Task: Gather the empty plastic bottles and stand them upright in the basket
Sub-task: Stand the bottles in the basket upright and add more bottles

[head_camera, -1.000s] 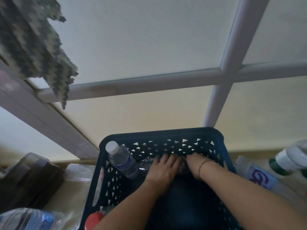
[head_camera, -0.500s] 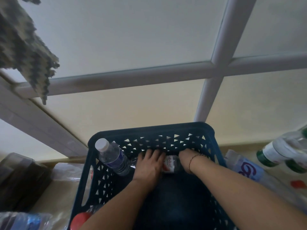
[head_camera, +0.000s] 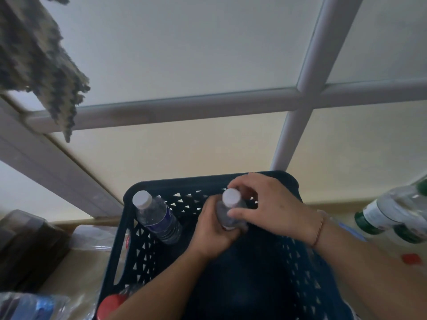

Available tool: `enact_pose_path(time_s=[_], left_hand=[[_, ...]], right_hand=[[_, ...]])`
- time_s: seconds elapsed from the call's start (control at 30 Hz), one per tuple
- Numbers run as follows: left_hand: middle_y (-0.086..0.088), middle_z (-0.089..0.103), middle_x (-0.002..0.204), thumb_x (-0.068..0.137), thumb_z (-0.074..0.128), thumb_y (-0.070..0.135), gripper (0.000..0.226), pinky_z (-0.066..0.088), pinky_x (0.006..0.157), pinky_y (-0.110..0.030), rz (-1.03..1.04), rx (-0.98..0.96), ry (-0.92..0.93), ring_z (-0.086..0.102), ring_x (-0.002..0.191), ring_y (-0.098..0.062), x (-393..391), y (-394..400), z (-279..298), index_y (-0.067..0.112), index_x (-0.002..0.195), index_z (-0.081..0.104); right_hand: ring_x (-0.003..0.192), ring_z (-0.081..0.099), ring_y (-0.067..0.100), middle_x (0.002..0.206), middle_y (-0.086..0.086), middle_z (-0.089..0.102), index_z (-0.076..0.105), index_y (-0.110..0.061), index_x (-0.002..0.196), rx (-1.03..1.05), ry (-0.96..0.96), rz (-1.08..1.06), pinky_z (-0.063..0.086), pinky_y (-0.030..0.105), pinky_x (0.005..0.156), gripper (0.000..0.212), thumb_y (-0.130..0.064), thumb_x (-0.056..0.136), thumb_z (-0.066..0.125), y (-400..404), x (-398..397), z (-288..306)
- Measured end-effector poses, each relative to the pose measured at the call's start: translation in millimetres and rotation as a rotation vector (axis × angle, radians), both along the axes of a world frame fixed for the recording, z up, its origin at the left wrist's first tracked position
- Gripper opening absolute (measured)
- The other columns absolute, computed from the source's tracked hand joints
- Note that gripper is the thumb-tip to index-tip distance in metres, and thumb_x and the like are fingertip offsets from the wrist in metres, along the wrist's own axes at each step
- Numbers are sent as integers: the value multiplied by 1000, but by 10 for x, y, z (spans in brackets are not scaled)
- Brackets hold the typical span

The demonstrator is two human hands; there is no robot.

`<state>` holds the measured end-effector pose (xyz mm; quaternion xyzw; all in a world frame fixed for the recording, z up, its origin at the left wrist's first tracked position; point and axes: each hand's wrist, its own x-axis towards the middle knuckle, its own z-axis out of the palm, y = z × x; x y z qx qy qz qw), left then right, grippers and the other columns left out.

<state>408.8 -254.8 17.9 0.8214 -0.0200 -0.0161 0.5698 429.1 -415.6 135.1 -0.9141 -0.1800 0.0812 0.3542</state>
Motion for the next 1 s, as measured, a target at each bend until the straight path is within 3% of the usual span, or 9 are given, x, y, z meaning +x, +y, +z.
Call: enact_pose_path(time_s=[0.07, 0.13, 0.23, 0.37, 0.5, 0.63, 0.77, 0.87, 1.0], left_hand=[[3, 65, 120, 61, 88, 25, 71, 57, 87, -42, 6, -73, 37, 66, 108, -13, -20, 8, -27, 32, 121, 52], [6, 65, 121, 61, 89, 27, 73, 56, 88, -47, -7, -64, 77, 65, 110, -14, -28, 1, 15, 39, 121, 50], [13, 64, 118, 63, 85, 29, 70, 56, 89, -38, 7, -5, 63, 64, 107, -5, -43, 0, 147, 46, 116, 43], [16, 59, 123, 62, 81, 29, 81, 53, 92, -31, -53, 113, 72, 59, 112, -3, -108, -12, 384, 40, 128, 36], [14, 57, 124, 66, 87, 23, 89, 50, 93, -26, -309, 287, 193, 57, 113, -8, -235, 119, 765, 34, 136, 33], [11, 59, 125, 67, 86, 44, 86, 50, 94, -32, -597, 510, 306, 58, 109, -10, -397, 338, 1102, 32, 136, 36], [8, 64, 108, 69, 77, 60, 69, 54, 82, -38, -597, 680, 38, 62, 92, -13, -456, 403, 1247, 30, 124, 50], [7, 64, 101, 72, 70, 58, 51, 53, 68, -37, -568, 818, -303, 64, 83, -21, -482, 361, 1278, 27, 111, 60], [0, 67, 86, 79, 70, 41, 31, 43, 54, -32, -682, 872, -482, 63, 70, -30, -504, 324, 1338, 17, 99, 66]], right_hand=[[109, 52, 3, 121, -12, 54, 50, -33, 128, 65, 105, 61, 44, 21, 96, 67, -40, 69, 82, 89, -27, -155], [114, 51, 7, 125, -9, 54, 47, -32, 130, 65, 148, 69, 42, 27, 102, 68, -39, 72, 81, 162, -21, -305], [103, 59, 7, 108, -9, 65, 57, -27, 115, 131, 126, 26, 48, 33, 94, 48, -37, 74, 80, 158, 15, -376], [103, 60, 3, 109, -12, 66, 58, -33, 116, 135, 104, 30, 49, 30, 93, 47, -40, 74, 78, 105, -70, -378], [99, 61, 1, 104, -14, 67, 59, -35, 111, 175, 97, 61, 48, 21, 85, 43, -30, 74, 80, 96, -315, -362], [96, 62, 0, 102, -15, 67, 58, -39, 105, 100, 147, 184, 49, 16, 79, 43, -34, 69, 81, 95, -617, -362], [101, 59, -1, 108, -15, 62, 55, -39, 115, 54, 160, 226, 49, 16, 85, 65, -53, 58, 84, 143, -768, -352], [97, 58, -10, 104, -21, 62, 50, -44, 108, 18, 216, 208, 48, 10, 79, 67, -45, 53, 89, 112, -734, -310], [90, 56, -12, 99, -28, 54, 39, -53, 99, -164, 323, 282, 41, 2, 72, 66, -31, 60, 88, 36, -680, -346]])
